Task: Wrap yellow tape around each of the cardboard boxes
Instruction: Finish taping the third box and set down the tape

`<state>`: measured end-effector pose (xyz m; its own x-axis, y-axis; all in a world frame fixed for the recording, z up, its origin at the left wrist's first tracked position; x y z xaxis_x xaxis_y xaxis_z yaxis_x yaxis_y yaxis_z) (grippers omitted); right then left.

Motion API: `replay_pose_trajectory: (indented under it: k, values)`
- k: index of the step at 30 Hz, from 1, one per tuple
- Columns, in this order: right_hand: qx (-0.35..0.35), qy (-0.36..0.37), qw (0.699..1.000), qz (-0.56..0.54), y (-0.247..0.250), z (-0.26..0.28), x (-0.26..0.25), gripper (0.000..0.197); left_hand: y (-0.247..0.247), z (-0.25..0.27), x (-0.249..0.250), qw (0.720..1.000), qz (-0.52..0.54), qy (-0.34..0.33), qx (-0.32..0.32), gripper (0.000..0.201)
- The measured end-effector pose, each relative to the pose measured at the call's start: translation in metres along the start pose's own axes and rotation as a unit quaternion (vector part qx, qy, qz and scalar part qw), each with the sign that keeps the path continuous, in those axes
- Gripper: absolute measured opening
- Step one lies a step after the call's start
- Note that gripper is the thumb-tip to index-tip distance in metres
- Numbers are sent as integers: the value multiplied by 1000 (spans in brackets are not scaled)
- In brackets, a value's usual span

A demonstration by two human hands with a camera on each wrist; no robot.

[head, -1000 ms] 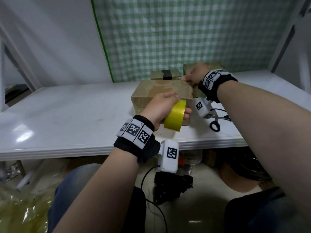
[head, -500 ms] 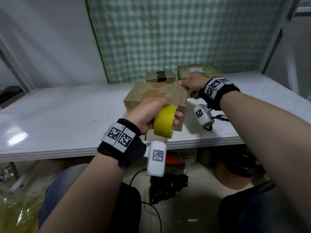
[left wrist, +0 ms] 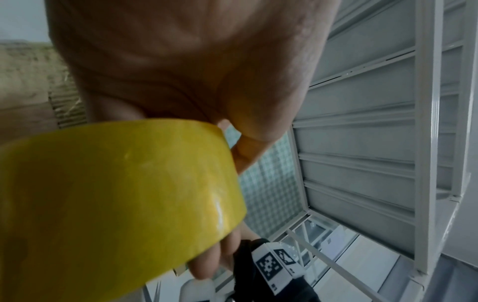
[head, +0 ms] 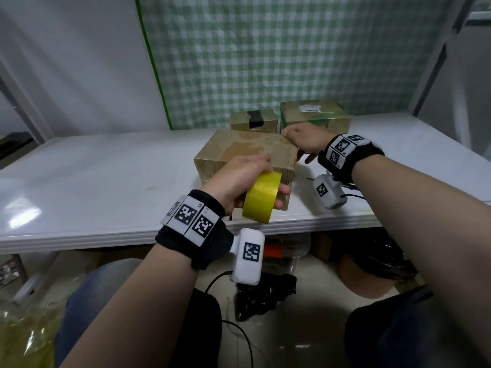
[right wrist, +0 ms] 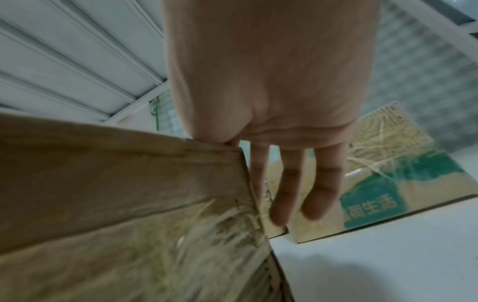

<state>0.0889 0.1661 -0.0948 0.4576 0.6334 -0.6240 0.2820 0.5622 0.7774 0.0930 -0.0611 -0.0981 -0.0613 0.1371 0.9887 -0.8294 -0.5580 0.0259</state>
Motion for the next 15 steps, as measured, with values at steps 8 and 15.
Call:
replay_pose_trajectory:
  k: [8,15]
  values:
    - [84,98,991,42,14,43,-21,35,0,-3,-6,1000,-1,9,-8,61]
    - [-57,108,975,186,-17,72,-26,69,-5,-2,-7,999,34,-10,16,58]
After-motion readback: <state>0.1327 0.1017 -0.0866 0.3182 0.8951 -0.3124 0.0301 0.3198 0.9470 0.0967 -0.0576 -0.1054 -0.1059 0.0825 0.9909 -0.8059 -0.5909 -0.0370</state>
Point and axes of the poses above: each hand's wrist, its own z-axis away from the middle knuckle, its own y-axis out of the back of the hand, x = y × z, the point moved 3 cm from there along -z, towards the middle knuckle, and after that the axes turned 5 degrees about -y, right-handed, at the moved point
